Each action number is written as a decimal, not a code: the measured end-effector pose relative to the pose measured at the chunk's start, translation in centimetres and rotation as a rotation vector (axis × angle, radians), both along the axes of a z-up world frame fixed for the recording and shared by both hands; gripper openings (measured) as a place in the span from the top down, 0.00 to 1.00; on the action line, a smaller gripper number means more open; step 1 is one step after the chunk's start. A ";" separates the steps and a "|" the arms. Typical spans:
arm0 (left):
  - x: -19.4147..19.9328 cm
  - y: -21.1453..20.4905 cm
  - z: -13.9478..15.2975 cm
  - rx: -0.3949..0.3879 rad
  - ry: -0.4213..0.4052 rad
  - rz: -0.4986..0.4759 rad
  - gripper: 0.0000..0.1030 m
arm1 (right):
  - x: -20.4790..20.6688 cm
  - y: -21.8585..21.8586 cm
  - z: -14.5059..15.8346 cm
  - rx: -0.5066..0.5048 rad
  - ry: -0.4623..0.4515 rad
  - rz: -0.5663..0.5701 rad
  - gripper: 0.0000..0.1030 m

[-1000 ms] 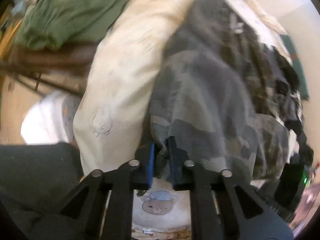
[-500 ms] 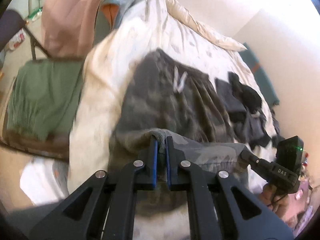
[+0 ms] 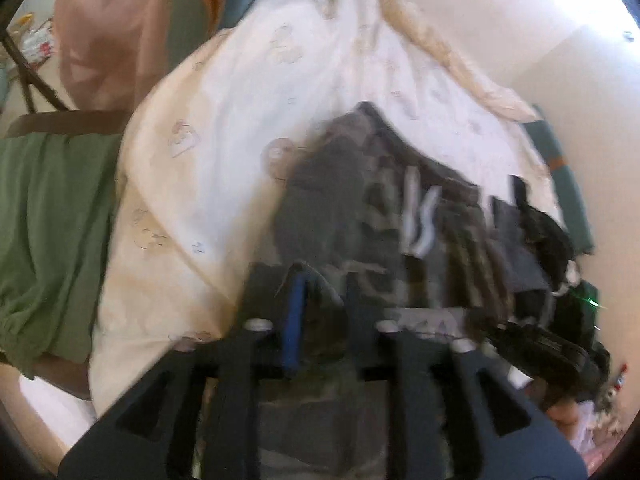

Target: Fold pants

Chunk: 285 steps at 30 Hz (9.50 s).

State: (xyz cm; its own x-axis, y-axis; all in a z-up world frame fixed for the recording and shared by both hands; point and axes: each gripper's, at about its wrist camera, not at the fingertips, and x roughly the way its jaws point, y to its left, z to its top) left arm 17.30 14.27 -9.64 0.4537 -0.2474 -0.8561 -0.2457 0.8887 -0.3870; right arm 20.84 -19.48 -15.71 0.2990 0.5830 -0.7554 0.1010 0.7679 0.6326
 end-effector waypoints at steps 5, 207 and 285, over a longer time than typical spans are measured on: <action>-0.5 0.1 1.8 0.192 -0.054 -0.016 0.30 | -0.8 -1.5 3.0 -0.036 -0.161 0.016 0.39; -21.6 -21.9 -2.5 -0.086 0.097 -0.371 0.38 | -32.4 -20.6 3.8 -0.182 0.163 -0.250 0.51; 22.8 -18.3 -6.9 0.248 0.046 -0.191 0.27 | 18.1 -9.7 2.0 -0.386 -0.149 0.042 0.46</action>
State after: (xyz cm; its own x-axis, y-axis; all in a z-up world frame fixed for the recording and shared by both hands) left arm 40.12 -4.03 -16.51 0.3784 -0.1053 -0.9196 -0.0773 0.9864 -0.1447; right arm 38.91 -29.20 -13.66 0.4037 0.2791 -0.8713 -0.0059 0.9531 0.3025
